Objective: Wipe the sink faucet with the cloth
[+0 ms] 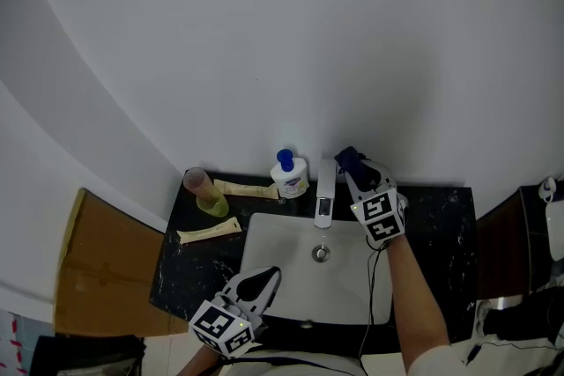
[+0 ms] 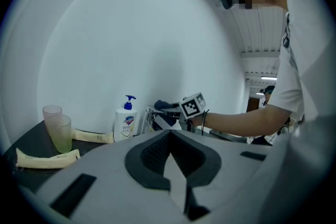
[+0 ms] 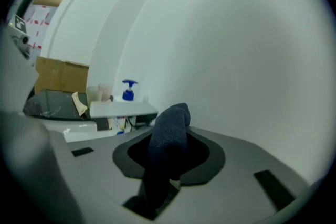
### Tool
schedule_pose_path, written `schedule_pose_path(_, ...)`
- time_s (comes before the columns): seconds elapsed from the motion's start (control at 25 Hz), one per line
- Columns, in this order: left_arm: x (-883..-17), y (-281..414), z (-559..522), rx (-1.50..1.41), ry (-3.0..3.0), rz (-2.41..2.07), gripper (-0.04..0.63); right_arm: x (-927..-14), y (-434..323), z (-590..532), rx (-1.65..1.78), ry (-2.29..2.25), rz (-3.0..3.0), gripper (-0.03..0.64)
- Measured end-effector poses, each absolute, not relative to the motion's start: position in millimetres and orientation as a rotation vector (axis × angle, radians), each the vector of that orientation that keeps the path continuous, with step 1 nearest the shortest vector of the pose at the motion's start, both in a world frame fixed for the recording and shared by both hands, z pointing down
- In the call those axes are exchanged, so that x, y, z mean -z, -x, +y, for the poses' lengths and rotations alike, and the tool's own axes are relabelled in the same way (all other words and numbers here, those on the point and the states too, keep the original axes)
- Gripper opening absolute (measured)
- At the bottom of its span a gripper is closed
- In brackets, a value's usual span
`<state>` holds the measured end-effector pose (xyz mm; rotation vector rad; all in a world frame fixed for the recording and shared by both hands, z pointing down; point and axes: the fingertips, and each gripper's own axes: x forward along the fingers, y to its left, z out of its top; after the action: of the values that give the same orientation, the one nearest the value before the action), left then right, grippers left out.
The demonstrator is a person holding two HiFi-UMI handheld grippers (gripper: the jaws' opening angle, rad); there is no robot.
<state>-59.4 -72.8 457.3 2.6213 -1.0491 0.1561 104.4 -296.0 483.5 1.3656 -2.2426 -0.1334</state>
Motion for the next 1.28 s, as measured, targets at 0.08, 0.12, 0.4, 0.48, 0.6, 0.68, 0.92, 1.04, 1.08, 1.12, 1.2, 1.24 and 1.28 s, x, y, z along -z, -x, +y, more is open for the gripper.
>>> schedule_pose_path(0.08, -458.5, 61.6, -72.4, -0.163, -2.616, -1.054, 0.002, -527.6, -108.2, -293.1, 0.083, -1.287, -2.133, 0.114)
schedule_pose_path(0.12, -459.3, 62.4, -71.7, -0.167, -2.613, -1.056, 0.002, -552.7, -106.3, -288.5, 0.069, -1.210, -2.084, 0.114)
schedule_pose_path(0.4, -462.4, 66.5, -68.7, -0.179, -2.598, -1.065, 0.002, -604.7, -75.4, -268.5, -0.088, -1.032, -2.149, 0.114)
schedule_pose_path(0.48, -459.9, 66.2, -69.4, -0.182, -2.597, -1.068, 0.002, -575.8, -76.1, -274.5, -0.070, -1.094, -2.224, 0.114)
schedule_pose_path(0.6, -463.5, 65.9, -67.5, -0.175, -2.602, -1.053, 0.002, -513.7, -78.5, -281.7, 0.004, -1.187, -2.360, 0.114)
schedule_pose_path(0.68, -463.3, 62.8, -66.7, -0.171, -2.609, -1.042, 0.002, -472.7, -79.9, -282.2, 0.052, -1.234, -2.438, 0.114)
schedule_pose_path(0.92, -457.8, 57.5, -69.2, -0.169, -2.621, -1.032, 0.002, -498.8, -105.8, -284.2, 0.069, -1.254, -2.247, 0.114)
schedule_pose_path(1.04, -462.1, 60.3, -66.6, -0.170, -2.617, -1.029, 0.002, -554.3, -108.3, -276.4, 0.024, -1.159, -2.121, 0.114)
schedule_pose_path(1.08, -463.2, 61.2, -65.9, -0.175, -2.613, -1.029, 0.002, -570.2, -105.2, -273.3, 0.010, -1.122, -2.095, 0.114)
schedule_pose_path(1.12, -464.3, 61.8, -65.3, -0.181, -2.610, -1.029, 0.002, -584.1, -100.9, -270.3, 0.000, -1.081, -2.071, 0.114)
schedule_pose_path(1.2, -465.7, 62.1, -64.8, -0.188, -2.606, -1.030, 0.002, -605.0, -90.6, -266.4, -0.003, -1.007, -2.035, 0.114)
schedule_pose_path(1.24, -465.9, 61.9, -64.9, -0.189, -2.606, -1.031, 0.002, -610.3, -85.3, -265.8, -0.005, -0.983, -2.035, 0.114)
schedule_pose_path(1.28, -466.0, 61.8, -64.9, -0.189, -2.606, -1.034, 0.002, -610.3, -80.5, -266.1, -0.008, -0.975, -2.053, 0.114)
